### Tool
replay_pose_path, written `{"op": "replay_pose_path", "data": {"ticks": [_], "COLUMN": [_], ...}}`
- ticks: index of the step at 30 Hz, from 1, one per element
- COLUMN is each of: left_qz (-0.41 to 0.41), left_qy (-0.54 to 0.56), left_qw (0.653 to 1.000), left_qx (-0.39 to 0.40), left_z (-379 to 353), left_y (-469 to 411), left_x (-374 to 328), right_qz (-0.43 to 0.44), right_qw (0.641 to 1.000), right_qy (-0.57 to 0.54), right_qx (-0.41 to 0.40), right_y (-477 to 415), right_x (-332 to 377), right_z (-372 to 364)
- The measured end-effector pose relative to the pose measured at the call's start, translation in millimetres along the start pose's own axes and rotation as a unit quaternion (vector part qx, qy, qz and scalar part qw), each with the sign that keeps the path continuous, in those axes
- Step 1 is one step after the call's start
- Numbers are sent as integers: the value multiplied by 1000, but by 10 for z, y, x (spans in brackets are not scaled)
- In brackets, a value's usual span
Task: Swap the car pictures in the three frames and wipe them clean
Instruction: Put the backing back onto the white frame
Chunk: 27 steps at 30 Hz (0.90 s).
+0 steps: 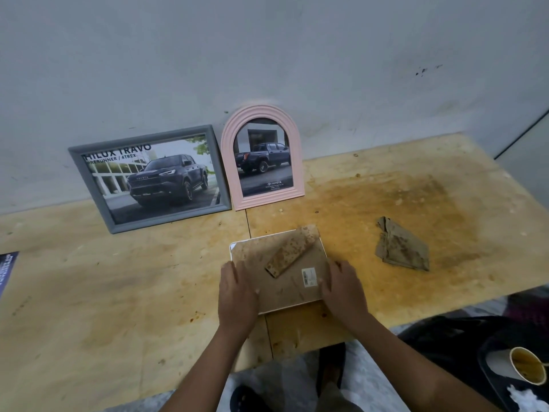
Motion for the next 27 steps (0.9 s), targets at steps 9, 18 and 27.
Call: {"op": "replay_pose_path", "data": {"ticks": [9,18,27], "left_qz": [-51,-70,-91], "left_qy": [-54,-143,-162], "left_qw": [994,983,979], "left_qx": [85,89,87], "left_z": [-264,-290,-424], "left_y": [-75,-99,-123], "left_x": [12,30,45], "right_qz": [33,68,31], "right_qw": [985,972,971], "right_qy": [81,140,98], "right_qx": [152,177,215], "right_y": [-140,-200,-151], "right_x": [116,261,350], "right_z": [-403,-479,-495]}}
Point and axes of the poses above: each hand's wrist, its own y-axis away from the middle knuckle, its own z-axis out of the back of the hand, x = y × z, the point moved 5 cm from there along -y, towards the middle knuckle, and after that the axes turned 14 degrees about -y, right-handed, at the moved point
